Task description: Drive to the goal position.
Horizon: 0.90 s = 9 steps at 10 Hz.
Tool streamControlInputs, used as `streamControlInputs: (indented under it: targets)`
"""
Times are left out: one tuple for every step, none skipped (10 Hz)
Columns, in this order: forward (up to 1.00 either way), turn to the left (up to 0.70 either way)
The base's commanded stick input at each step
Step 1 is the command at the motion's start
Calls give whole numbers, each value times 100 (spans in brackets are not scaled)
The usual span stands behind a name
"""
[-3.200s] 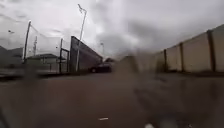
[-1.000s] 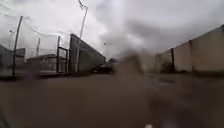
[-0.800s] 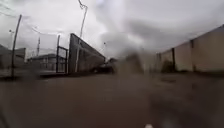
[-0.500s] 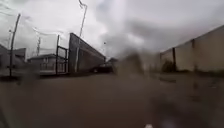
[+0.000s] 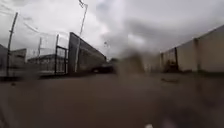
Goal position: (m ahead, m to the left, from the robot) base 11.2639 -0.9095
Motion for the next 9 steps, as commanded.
streamControlInputs:
  targets:
    - [50,2]
    - [50,2]
    - [50,2]
    - [50,2]
    - [50,2]
    - [50,2]
    - [50,2]
    - [50,2]
    - [50,2]
